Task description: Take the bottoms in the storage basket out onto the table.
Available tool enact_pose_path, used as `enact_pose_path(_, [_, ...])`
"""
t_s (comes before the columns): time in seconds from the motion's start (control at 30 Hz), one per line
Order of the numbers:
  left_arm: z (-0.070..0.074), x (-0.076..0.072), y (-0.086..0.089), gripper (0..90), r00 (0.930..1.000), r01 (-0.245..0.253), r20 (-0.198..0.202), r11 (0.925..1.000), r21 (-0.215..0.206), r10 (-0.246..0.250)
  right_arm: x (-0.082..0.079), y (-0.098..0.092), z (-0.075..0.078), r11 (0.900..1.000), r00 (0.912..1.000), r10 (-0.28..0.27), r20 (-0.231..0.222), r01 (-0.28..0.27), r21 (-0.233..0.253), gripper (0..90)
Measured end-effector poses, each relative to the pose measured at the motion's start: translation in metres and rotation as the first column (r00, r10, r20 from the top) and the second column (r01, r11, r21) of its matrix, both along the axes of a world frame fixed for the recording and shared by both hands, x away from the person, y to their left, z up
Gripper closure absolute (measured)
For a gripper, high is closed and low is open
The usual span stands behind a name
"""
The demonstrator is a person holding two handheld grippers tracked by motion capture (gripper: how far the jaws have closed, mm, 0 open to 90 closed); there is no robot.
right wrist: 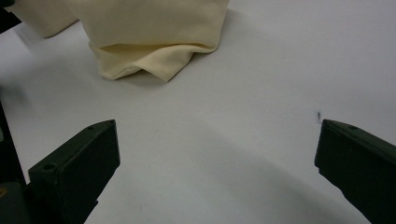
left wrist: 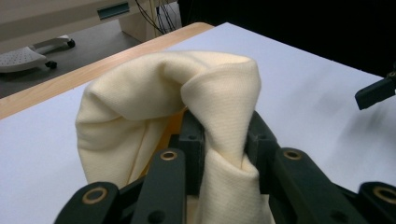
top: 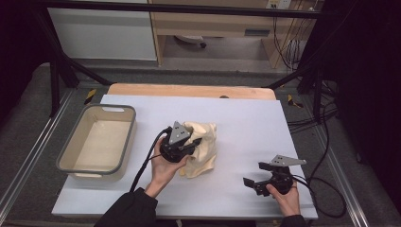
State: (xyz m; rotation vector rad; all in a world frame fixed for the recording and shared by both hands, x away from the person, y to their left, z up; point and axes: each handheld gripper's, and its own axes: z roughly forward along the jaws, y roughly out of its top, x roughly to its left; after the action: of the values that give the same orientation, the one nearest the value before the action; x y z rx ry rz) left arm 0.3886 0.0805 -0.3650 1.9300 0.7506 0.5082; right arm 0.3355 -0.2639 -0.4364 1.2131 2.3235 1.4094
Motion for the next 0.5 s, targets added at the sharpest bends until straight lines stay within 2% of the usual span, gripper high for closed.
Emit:
enact_pose_path(0.3, [-0.0077, 0.0005, 0.0018, 68.3, 0.9996, 0.003, -0.030, 0.9997, 0.026, -0.003, 0.0000, 0.0000, -0.0001, 1.000, 1.0000, 0.000, 0.001, 0.000, -0.001, 0.5])
enact_pose_path(0.5, [-0.0108, 0.0000, 0.0061, 59.8, 0.9990, 0.007, -0.044, 0.9992, 0.040, -0.005, -0.0001, -0.0002, 0.0002, 1.000, 1.0000, -0.001, 0.002, 0.001, 0.001, 0.5])
